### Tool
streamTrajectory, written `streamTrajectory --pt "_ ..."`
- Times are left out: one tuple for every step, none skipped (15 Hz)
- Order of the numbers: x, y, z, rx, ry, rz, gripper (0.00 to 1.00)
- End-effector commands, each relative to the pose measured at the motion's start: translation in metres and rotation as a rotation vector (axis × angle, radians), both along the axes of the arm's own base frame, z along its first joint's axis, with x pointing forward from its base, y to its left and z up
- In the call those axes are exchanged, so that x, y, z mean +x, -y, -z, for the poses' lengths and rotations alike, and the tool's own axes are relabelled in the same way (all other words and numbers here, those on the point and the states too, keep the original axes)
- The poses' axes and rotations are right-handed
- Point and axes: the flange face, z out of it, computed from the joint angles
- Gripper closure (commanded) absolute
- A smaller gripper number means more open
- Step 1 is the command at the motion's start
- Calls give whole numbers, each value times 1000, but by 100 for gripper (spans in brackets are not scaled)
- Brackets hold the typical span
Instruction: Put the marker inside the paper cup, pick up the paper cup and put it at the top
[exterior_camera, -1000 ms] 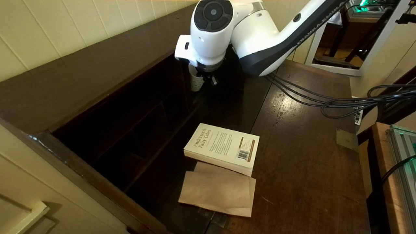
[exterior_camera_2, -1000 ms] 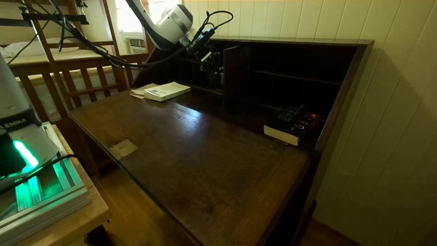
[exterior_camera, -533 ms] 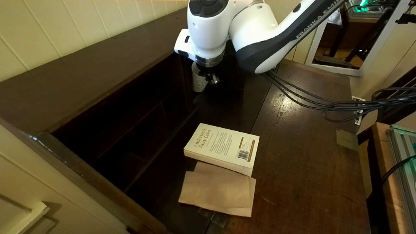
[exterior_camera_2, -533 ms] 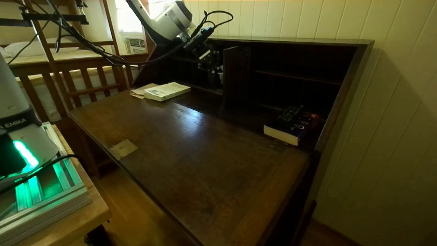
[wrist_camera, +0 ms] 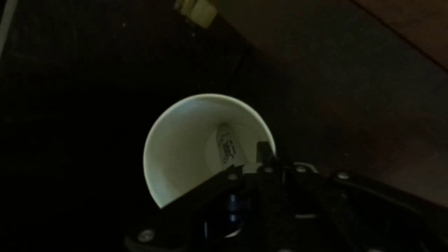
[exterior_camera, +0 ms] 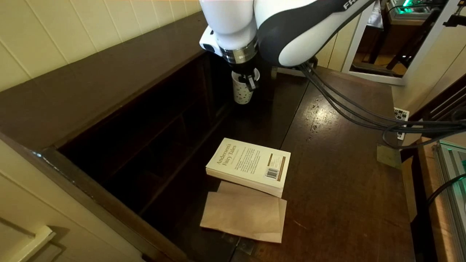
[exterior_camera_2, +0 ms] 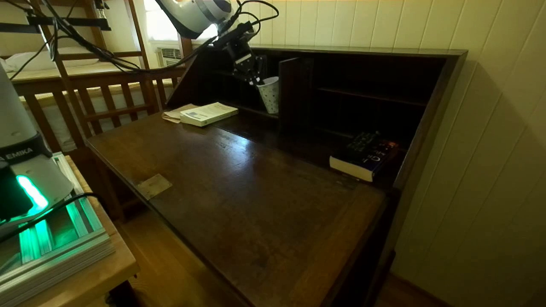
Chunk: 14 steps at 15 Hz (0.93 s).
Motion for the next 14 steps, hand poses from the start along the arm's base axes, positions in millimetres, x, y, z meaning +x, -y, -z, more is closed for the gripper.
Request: streamTrajectory --pt "-25 -5 -27 24 -44 94 99" --pt "-30 -7 -34 36 -57 119 99" --pt "-35 -8 -41 43 -63 140 99" --pt "-39 -8 -48 60 -65 162 99" --pt "-44 -9 -57 77 -76 179 99" --pt "-47 -9 -65 91 -67 195 99" --pt "-51 -8 -75 110 -63 213 99" --pt "-54 -6 -83 127 -65 229 99" --pt "-57 -4 -95 150 -48 247 99" --pt "-59 -1 -105 172 -31 263 99" --pt "-61 1 -114 193 -25 279 99" --pt "-63 3 -124 209 -11 294 99" --pt "-65 6 -134 223 8 308 99" --pt "-67 10 -143 244 14 317 99"
